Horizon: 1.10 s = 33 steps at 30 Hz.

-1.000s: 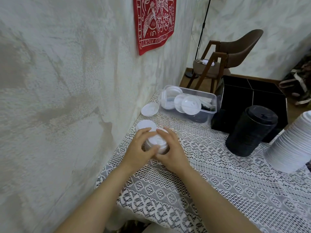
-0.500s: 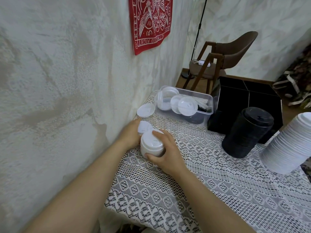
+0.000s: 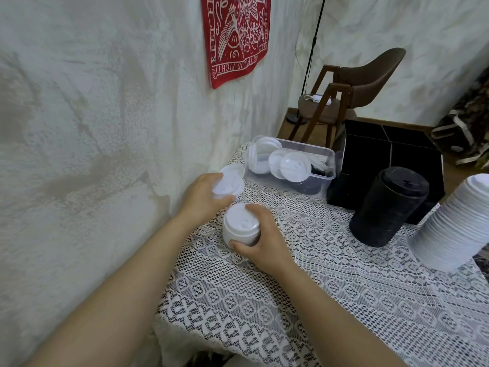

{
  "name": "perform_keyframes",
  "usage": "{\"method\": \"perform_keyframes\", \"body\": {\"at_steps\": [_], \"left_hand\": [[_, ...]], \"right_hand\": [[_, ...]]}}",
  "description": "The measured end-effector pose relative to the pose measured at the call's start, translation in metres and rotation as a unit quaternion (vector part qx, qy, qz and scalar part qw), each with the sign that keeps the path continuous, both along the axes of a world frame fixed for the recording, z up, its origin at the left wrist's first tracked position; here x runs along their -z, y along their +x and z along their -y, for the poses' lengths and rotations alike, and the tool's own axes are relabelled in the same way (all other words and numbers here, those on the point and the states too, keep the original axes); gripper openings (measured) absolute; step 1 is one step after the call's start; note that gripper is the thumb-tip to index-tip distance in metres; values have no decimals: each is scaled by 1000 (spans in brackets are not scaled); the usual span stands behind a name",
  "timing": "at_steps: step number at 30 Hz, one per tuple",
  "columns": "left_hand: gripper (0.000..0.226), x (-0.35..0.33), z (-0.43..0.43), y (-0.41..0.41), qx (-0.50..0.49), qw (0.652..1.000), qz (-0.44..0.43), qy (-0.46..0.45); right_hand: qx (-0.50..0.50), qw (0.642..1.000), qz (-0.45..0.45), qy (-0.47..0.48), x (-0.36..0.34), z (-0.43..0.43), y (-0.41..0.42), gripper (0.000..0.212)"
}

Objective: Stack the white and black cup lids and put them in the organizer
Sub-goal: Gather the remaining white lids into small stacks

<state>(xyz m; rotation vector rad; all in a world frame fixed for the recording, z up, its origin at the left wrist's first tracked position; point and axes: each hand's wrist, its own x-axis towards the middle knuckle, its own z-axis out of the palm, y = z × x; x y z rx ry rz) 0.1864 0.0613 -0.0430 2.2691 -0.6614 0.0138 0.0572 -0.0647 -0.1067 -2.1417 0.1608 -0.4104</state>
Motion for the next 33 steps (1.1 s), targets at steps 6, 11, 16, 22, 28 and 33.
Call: {"method": "perform_keyframes", "body": {"at_steps": [6,11,16,22,28,33], "left_hand": [[71,-11,-5,-32,36,999,9,-28],[67,-1,-8,-53,67,997,17,-23],[66,8,-6,-61,88,996,13,10],[68,12,-6,-63,95,995,7,33],[69,18,-5,-64,94,995,-7,13],[66,27,-7,-61,105,994,-17,-31]], "right_hand": [[13,998,-27,57,-3,0,-1,108],[11,997,-18,80,-4,-1,-2,104],[6,996,-29,84,0,0,-1,114],[6,996,-34,81,-1,2,-1,116],[5,998,-21,59,-3,0,-3,109],[-5,1000,21,2,0,-3,0,94]]}}
